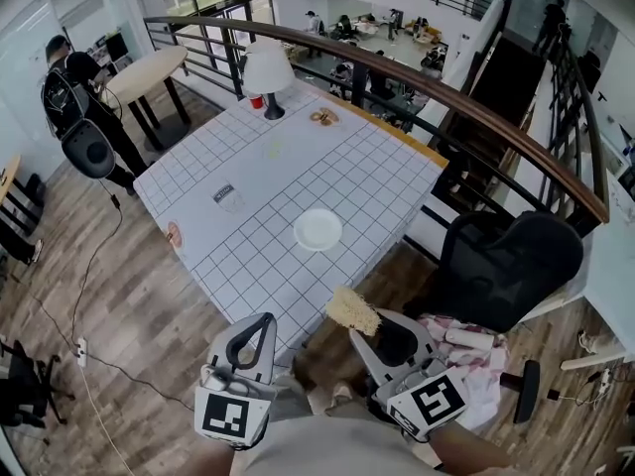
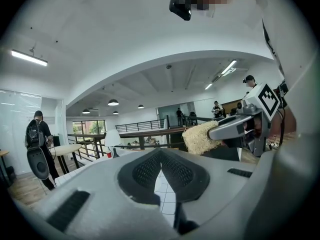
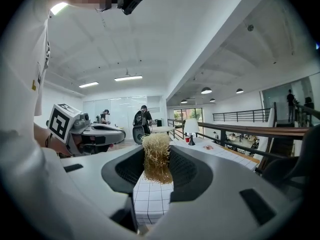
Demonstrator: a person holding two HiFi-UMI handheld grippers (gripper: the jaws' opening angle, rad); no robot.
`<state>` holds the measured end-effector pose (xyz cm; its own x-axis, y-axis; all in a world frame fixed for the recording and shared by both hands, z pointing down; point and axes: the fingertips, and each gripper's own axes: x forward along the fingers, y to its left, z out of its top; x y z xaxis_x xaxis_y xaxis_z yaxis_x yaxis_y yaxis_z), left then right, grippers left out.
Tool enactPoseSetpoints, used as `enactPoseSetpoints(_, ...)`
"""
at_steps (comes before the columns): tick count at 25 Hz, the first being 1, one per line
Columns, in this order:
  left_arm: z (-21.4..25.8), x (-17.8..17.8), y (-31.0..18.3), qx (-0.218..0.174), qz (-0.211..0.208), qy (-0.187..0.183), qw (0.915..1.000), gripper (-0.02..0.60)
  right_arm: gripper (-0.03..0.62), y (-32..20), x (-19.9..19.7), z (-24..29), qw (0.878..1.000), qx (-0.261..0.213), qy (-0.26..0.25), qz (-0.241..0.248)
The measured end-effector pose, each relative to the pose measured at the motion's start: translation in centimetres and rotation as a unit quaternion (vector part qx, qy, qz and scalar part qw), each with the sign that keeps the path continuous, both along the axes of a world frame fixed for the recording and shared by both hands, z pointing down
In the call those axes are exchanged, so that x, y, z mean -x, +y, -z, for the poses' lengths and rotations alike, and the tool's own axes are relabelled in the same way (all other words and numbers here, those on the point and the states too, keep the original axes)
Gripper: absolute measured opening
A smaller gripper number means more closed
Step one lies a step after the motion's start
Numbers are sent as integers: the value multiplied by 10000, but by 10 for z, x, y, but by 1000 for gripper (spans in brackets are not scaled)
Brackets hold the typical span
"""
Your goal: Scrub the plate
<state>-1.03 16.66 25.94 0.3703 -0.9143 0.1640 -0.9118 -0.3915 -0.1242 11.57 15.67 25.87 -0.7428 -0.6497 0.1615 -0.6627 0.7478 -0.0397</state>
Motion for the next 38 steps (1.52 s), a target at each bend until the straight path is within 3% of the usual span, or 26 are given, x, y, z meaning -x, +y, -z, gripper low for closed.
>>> enactPoseSetpoints(15, -11, 95, -91, -32, -536, 282, 9982, 15, 135, -75, 94, -9, 9979, 55, 313, -560)
enactPoseSetpoints(25, -9, 135, -126, -104, -1020, 458, 9937, 15, 135, -112, 141, -7, 9936, -41, 506, -1010)
enactPoseSetpoints(32, -14, 146, -137, 29, -1007, 513, 9936, 14, 135, -121, 149, -4, 9931, -57, 538, -1040)
enactPoseSetpoints(38, -24, 128, -146, 127, -957, 588, 9936, 15, 135, -132, 130, -28, 9944, 198, 510, -901)
